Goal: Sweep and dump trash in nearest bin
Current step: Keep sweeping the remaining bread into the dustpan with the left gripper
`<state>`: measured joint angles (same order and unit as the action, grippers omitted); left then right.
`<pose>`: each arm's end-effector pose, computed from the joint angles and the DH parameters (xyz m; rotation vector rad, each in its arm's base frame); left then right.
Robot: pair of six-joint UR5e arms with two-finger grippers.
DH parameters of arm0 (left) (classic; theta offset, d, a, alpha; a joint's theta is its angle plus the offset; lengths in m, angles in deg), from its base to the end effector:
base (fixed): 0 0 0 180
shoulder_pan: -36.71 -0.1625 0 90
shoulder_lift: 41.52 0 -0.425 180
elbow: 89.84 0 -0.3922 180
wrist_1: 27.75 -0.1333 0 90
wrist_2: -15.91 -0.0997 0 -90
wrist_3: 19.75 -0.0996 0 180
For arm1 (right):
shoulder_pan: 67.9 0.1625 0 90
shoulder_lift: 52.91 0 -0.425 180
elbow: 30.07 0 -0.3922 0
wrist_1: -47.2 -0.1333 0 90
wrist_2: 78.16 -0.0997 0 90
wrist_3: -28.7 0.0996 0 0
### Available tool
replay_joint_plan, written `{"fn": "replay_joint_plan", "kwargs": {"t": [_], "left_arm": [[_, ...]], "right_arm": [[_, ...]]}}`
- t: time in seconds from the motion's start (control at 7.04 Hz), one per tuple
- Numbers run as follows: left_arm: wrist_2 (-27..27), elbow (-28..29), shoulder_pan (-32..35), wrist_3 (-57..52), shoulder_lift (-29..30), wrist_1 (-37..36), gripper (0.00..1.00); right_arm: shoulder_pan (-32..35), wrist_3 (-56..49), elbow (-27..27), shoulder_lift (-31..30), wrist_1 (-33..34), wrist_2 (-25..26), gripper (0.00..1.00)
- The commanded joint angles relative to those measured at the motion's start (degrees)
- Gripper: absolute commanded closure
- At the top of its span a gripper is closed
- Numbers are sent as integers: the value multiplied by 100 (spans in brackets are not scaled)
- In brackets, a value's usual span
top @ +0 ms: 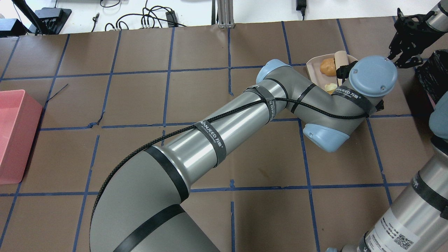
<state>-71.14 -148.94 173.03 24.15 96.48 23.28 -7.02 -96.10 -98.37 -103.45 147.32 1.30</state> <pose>-0.6888 -0.4664 0.2764 -0.0735 -2.8155 0.3326 -0.2226 -0.7109 0.2607 -2.1837 2.0019 -0.2216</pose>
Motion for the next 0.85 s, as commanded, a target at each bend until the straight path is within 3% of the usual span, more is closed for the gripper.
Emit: {"fn": "replay_joint_plan", "kwargs": {"t": [0.0,0.43,0.71], "left_arm": [[5,21,-130,-13,8,-23,95],[-4,-48,-454,-303,-201,29,94],[-48,-198,-832,-712,-614,746,94]], "right_arm": [[-15,0,0,0,-9,-1,100],[-50,0,-8,-17,-36,-105,100],[-390,0,70,-122,-385,-291,100]]}}
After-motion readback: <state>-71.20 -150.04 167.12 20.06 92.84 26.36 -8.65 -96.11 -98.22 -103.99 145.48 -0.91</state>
